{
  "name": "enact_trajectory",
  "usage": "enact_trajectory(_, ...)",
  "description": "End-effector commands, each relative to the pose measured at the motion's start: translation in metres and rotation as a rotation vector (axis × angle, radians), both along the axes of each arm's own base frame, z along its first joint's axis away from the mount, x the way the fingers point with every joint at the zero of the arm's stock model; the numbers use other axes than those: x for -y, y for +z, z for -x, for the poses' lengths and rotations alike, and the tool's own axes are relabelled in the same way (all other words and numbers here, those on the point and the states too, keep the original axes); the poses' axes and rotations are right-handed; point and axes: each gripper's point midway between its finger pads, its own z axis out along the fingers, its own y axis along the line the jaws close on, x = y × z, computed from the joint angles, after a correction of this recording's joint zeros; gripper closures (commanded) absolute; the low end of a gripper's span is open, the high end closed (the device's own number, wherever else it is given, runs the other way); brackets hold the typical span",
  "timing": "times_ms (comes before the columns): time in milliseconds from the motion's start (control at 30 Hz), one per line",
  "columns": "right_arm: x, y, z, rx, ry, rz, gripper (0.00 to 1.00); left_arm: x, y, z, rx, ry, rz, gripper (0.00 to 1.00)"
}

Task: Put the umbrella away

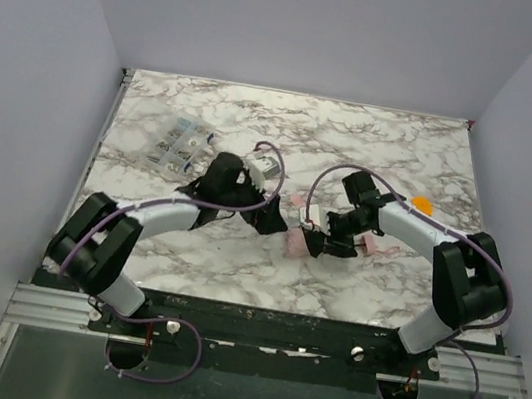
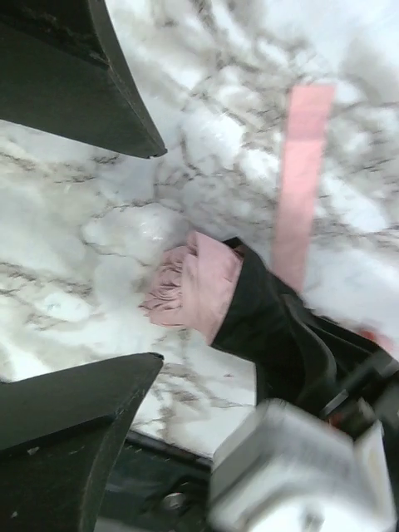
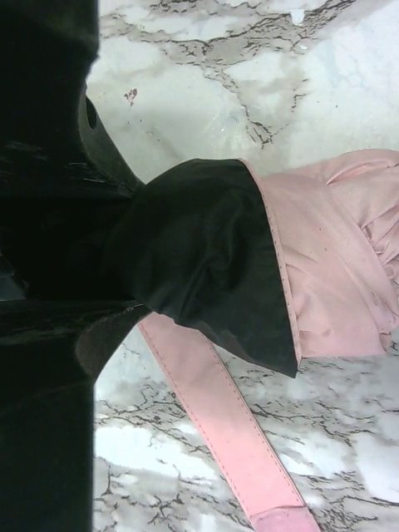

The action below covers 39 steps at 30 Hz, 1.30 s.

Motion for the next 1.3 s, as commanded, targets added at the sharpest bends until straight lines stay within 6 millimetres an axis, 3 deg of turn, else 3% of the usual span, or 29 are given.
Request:
enact_trajectory(0, 0.034, -0.035, 0.079, -0.447, -0.081, 0.178, 0.94, -0.022, 0.033, -0.012, 0.403, 0.174, 0.169, 0.01)
enact_trajectory(133, 0.033, -0.04, 0.079, -0.587, -0.123, 0.198, 0.94, -0.026, 0.034, 0.024, 0.471, 0.05, 0.333, 0.05)
enact_trajectory(267, 0.033, -0.048, 0.082, -0.702, -0.148, 0.223, 0.95, -0.012, 0.031, 0.074, 0.816, -0.152, 0.336, 0.1)
enact_trajectory(333, 0.033, -0.051, 0.08, -0.726, -0.162, 0.224, 0.95, -0.003, 0.023, 0.086, 0.961, -0.212, 0.281, 0.11)
enact_trajectory(467, 0.034, -0.055, 0.08, -0.778, -0.176, 0.236, 0.95, 0.015, 0.005, 0.093, 1.078, -0.307, 0.154, 0.13)
enact_trajectory(633, 0.037, -0.06, 0.079, -0.811, -0.185, 0.252, 0.95, 0.04, -0.025, 0.086, 1.134, -0.43, -0.072, 0.12)
enact_trajectory(933, 0.036, -0.063, 0.072, -0.813, -0.2, 0.242, 0.94, 0.072, -0.056, 0.084, 1.127, -0.57, -0.184, 0.15)
enact_trajectory(1100, 0.034, -0.066, 0.067, -0.791, -0.218, 0.226, 0.93, 0.082, -0.073, 0.096, 1.038, -0.649, -0.198, 0.29)
enact_trajectory(1267, 0.029, -0.066, 0.062, -0.77, -0.235, 0.205, 0.89, 0.083, -0.093, 0.108, 0.88, -0.702, -0.223, 0.62)
